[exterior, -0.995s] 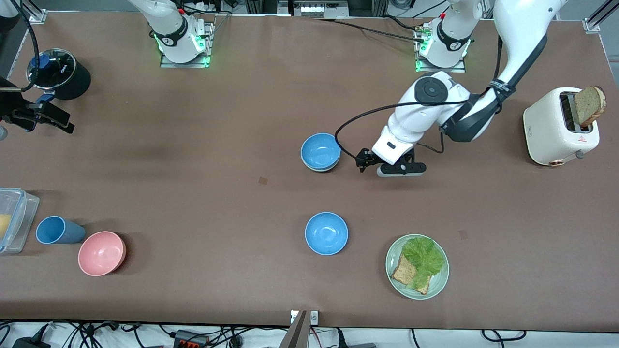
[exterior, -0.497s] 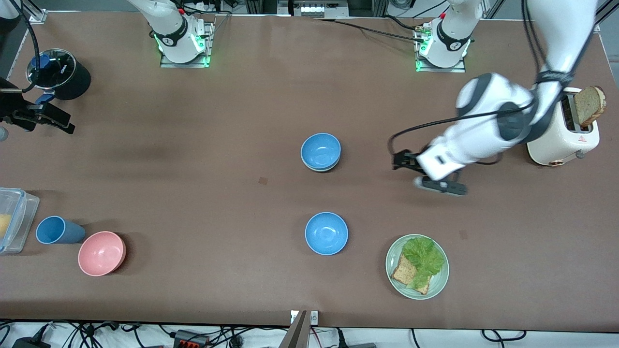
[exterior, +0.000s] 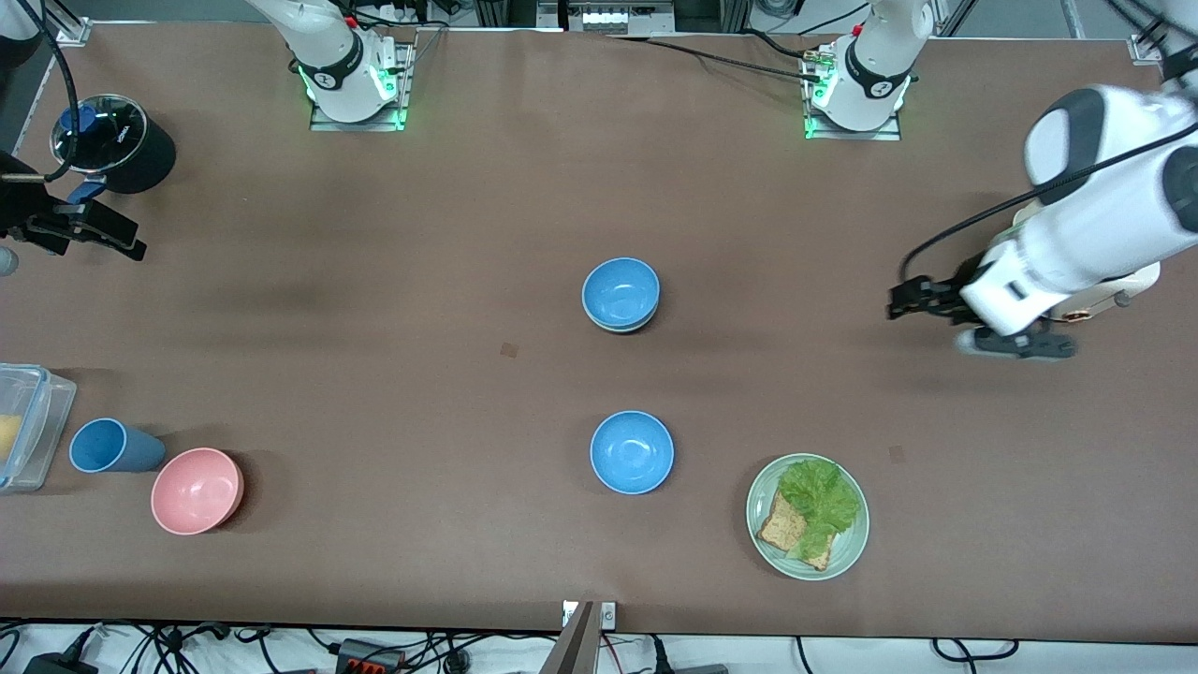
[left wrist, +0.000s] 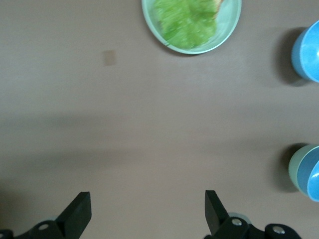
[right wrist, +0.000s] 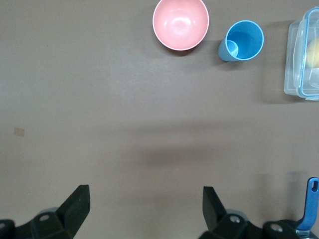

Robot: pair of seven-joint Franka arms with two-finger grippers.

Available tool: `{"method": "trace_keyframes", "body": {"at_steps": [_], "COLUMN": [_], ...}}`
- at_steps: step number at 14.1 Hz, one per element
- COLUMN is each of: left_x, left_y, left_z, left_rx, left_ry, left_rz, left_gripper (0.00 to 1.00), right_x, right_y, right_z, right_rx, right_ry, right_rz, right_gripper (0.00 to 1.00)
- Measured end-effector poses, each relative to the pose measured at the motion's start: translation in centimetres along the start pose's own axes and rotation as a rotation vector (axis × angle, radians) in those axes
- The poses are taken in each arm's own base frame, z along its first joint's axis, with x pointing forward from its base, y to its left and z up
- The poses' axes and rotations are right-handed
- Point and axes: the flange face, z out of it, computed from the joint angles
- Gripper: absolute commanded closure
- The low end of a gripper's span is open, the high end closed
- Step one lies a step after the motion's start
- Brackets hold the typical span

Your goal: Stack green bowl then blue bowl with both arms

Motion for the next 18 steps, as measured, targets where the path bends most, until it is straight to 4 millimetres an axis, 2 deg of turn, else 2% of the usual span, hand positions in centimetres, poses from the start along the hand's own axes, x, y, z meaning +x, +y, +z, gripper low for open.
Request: {"method": "trace_keyframes", "body": {"at_steps": [5, 6, 8, 10, 14, 18], "left_x": [-3.7, -4.2, -4.9, -5.2, -5.7, -5.8], "left_y": [-3.7, -3.9, -2.6, -0.8, 2.1, 2.6], "left_z": [-6.3, -7.4, -9.2, -9.7, -8.9, -8.7], "left_rx": [0.03, 0.031, 0.033, 0.037, 0.105, 0.114], "left_ry": [0.006, 0.003, -0.014, -0.034, -0.072, -0.074], "left_rz": [-0.07, -0.069, -0.05, -0.048, 0.003, 0.007], "left_gripper": [0.0, 0.0, 0.0, 0.0, 0.0, 0.0], "right_x": [0.0, 0.0, 0.0, 0.0, 0.0, 0.0], "right_y": [0.0, 0.0, 0.0, 0.0, -0.1, -0.2], "right_z": [0.0, 0.0, 0.0, 0.0, 0.0, 0.0], "right_rx": [0.0, 0.0, 0.0, 0.0, 0.0, 0.0], "right_ry": [0.001, 0.001, 0.001, 0.001, 0.001, 0.001], "right_rz": [0.0, 0.0, 0.0, 0.0, -0.001, -0.004], "right_gripper": [0.0, 0.0, 0.0, 0.0, 0.0, 0.0]}}
